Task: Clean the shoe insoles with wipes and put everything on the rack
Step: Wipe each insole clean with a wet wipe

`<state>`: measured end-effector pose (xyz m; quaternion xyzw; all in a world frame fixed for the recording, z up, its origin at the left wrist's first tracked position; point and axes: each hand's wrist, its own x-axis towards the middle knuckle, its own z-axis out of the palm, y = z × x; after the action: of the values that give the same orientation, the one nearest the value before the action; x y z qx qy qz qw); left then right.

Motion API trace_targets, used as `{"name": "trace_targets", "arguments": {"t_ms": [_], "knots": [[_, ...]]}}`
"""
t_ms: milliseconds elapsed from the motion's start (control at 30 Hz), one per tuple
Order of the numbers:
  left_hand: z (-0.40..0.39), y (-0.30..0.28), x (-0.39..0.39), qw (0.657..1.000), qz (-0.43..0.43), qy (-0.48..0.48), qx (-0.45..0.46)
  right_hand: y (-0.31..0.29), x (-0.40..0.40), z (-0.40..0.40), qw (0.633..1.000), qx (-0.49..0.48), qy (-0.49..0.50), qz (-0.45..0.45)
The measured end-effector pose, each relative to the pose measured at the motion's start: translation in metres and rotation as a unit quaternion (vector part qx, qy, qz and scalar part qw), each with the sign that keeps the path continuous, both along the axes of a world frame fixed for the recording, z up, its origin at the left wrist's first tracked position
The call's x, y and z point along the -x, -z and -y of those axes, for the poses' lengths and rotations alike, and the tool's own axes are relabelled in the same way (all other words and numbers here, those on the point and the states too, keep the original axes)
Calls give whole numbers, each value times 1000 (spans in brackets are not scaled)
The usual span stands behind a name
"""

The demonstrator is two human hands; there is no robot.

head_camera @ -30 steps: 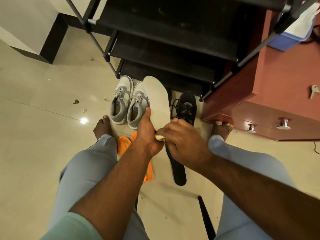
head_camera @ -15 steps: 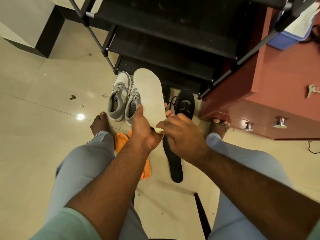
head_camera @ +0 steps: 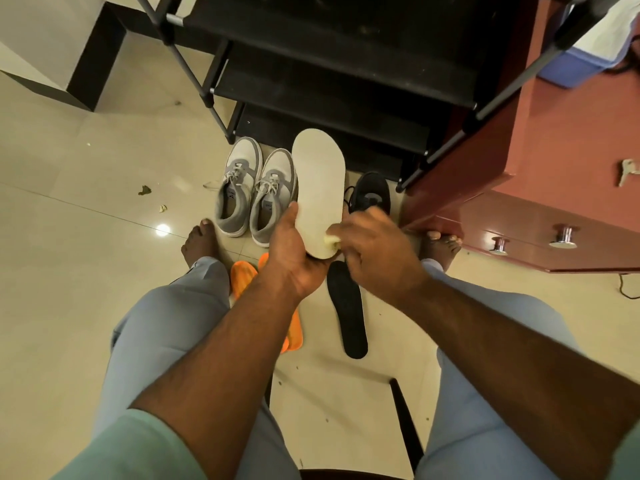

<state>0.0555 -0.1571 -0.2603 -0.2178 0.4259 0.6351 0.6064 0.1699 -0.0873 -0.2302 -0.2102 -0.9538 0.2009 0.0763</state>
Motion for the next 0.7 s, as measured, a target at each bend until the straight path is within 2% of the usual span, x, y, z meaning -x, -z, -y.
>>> {"name": "trace_targets", "arguments": {"t_ms": [67,100,200,233,367,400,467,567,633,700], "knots": [[1,0,1,1000,4,19,-1,0,-4,9,998,12,-65,17],[-1,1,0,1000,0,26,-3,1,-4,7,998,15,-59,34],[-3,3,-8,999,-21,46,-5,11,2,-13,993,-6,62,97],[-2,3,-9,999,-22,48,-5,11,3,-16,992,-8,69,101],[1,2,-5,998,11,59,-27,6,-2,0,999,15,-33,-25],[1,0,-7,996,9,75,-37,8,-1,-3,999,42,-9,-29],[-3,-7,-16,990,-7,135,-51,18,4,-21,989,92,116,-27],[-4,-14,-30,974,-8,214,-68,30,5,-47,955,119,273,-9],[-3,-13,-30,975,-4,210,-71,28,2,-42,951,148,270,-8],[-3,-8,-24,983,-2,168,-73,23,-3,-21,958,206,197,-31]]}}
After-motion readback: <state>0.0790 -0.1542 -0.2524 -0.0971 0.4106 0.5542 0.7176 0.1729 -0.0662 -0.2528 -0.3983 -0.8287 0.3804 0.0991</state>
